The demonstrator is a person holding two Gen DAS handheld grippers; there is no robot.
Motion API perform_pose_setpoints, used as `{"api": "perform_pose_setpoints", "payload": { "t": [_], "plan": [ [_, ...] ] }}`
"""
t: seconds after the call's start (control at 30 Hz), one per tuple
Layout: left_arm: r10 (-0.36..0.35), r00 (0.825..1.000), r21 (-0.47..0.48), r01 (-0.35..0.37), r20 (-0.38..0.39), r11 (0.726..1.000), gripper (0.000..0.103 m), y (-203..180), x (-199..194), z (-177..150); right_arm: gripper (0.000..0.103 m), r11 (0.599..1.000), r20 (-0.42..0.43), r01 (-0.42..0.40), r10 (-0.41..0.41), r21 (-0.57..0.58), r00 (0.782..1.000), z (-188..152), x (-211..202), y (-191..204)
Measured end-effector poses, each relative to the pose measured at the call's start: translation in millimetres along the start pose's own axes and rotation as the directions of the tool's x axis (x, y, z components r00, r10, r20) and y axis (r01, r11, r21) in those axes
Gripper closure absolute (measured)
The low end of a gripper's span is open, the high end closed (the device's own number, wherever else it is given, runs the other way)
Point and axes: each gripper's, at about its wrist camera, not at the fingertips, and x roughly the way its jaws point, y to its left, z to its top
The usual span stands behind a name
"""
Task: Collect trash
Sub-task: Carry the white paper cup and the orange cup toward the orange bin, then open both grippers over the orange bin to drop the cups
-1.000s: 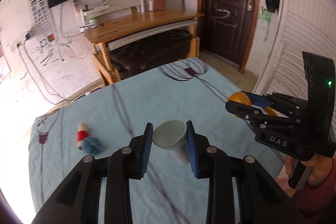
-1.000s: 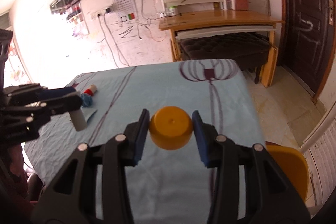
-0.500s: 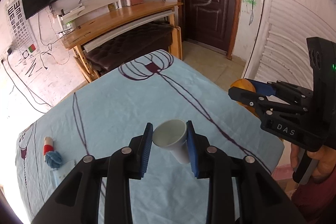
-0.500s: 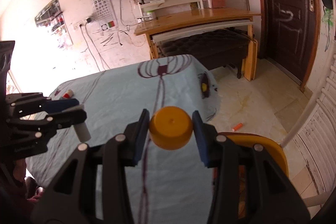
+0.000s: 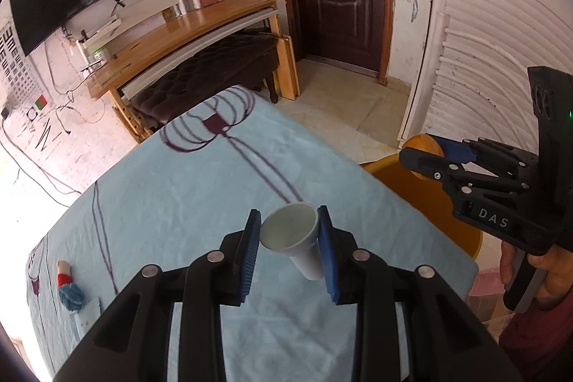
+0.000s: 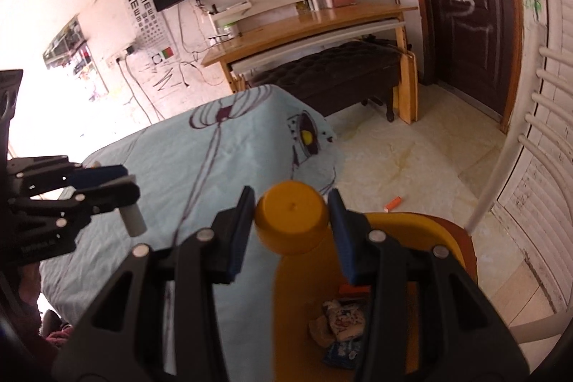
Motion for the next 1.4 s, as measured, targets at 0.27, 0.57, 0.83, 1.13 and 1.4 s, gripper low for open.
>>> {"api": "perform_pose_setpoints", "payload": {
  "t": [0.27, 0.57, 0.83, 1.13, 1.4],
  "plan": [
    [-0.054, 0.999, 0.037, 0.053, 0.008, 0.998, 0.076, -39, 11, 25, 0.063, 0.998, 0.010, 0.023, -0.023, 0.063, 1.000, -7, -5, -37],
    [-0.170, 0.982, 0.061, 0.175, -0.079, 0.983, 0.076, -92, 43, 41, 0.063, 0.991, -0.033, 0.063, -0.059, 0.121, 0.998, -22, 3, -73],
    [-0.235, 0.964, 0.016, 0.239, -0.128, 0.971, 0.075, -105, 57, 44, 0.046, 0.985, -0.059, 0.082, -0.074, 0.154, 0.996, -36, 8, -89],
    [-0.247, 0.965, -0.029, 0.246, -0.089, 0.969, 0.047, -91, 48, 47, 0.045, 0.984, -0.055, 0.087, -0.079, 0.159, 0.995, -35, 6, -91],
    [-0.235, 0.971, -0.116, 0.230, -0.035, 0.966, 0.046, -53, 28, 39, 0.045, 0.990, -0.039, 0.065, -0.061, 0.127, 0.997, -28, 0, -74]
  ]
}}
